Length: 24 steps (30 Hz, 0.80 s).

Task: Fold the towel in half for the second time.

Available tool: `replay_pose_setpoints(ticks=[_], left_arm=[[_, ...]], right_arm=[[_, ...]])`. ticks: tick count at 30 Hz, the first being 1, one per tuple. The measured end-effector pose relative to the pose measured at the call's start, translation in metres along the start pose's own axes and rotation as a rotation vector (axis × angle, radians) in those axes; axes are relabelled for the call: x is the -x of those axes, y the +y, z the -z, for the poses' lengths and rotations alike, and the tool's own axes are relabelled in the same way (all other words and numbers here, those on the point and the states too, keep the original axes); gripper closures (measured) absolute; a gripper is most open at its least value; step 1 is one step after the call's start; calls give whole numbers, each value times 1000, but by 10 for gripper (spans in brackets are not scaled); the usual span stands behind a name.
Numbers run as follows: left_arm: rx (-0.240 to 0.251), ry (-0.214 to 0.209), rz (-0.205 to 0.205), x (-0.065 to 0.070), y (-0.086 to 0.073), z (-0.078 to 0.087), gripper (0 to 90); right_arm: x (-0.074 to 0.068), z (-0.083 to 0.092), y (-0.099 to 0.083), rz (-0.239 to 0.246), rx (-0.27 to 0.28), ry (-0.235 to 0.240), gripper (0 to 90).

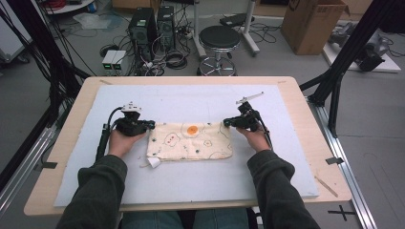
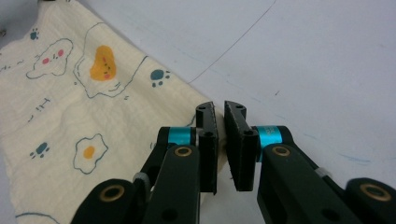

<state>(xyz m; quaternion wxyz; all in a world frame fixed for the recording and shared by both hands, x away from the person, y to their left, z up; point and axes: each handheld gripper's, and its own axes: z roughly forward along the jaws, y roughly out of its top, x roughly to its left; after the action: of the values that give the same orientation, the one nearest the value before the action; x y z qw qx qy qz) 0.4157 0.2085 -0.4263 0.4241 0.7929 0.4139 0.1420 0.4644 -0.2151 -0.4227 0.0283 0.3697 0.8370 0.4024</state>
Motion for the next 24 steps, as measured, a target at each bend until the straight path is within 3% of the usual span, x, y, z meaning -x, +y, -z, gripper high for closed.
replay_pose_setpoints(ticks=[6,11,19,24], left_arm=[[10,3,-29,6,-2,6,849],[28,-9,-37,9,-5,13,849],[48,-16,-83,20,-3,22,848],[73,-13,-82,23,-12,27,848]], right_arm=[[1,5,-1,-33,34,34,838],[-1,10,0,-21,60,54,837],[-4,17,0,-28,78,65,837],[-10,19,0,-6,80,95,835]])
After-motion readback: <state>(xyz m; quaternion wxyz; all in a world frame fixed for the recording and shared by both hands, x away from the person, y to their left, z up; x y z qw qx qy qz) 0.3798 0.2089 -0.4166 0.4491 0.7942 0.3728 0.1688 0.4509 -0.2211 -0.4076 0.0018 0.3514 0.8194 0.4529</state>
